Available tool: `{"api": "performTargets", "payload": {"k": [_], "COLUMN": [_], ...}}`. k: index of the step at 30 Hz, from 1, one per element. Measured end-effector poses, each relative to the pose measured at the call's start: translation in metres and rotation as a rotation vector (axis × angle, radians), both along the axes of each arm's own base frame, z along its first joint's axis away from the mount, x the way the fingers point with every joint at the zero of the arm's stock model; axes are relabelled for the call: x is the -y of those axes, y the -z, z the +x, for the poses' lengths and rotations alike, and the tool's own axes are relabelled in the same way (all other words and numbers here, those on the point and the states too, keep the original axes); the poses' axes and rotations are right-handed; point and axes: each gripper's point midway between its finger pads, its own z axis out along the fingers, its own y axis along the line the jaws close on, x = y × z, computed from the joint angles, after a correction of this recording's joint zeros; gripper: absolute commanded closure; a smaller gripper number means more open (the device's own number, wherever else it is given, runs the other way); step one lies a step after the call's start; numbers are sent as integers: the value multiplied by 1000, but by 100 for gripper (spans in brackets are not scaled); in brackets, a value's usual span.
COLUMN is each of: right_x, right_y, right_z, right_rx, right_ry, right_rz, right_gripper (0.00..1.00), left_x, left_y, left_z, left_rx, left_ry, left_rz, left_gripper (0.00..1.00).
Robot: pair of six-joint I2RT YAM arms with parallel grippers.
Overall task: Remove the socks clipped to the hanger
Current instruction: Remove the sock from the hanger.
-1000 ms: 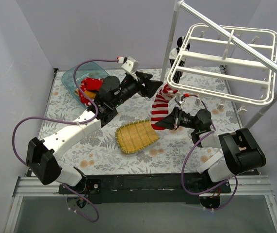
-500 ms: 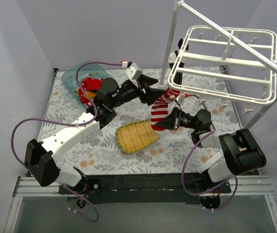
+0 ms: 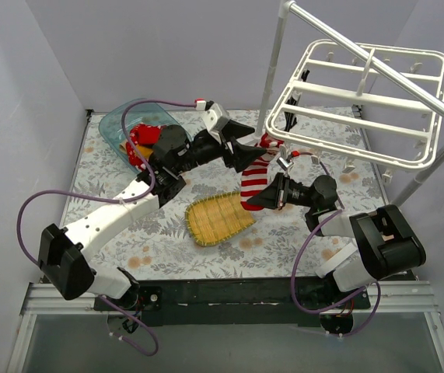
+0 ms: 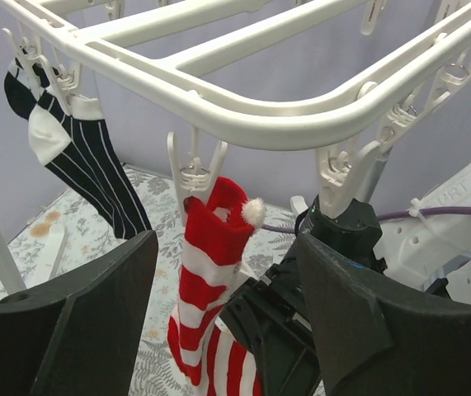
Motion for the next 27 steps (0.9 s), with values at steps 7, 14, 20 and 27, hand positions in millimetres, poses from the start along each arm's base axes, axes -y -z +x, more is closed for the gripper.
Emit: {"api": "performTargets", "payload": {"k": [7, 14, 20, 27], "right_x": [-1, -1, -1, 0], "right_y": [1, 1, 1, -2], "right_z": [0, -1, -2, -6], "right_rx": [-4, -4, -3, 17], "right_ry": [-2, -4, -8, -13], "right_rz": [-1, -2, -2, 2], "right_gripper": [99, 99, 99, 99], "left_x": [11, 20, 24, 29], "left_y": [10, 10, 2, -3], "left_z": [11, 21, 28, 38], "left_rx": [-10, -2, 17, 29], "left_ry": [7, 3, -5, -22], "left_rz": [11, -10, -50, -87], "left_gripper": [29, 28, 28, 29]}}
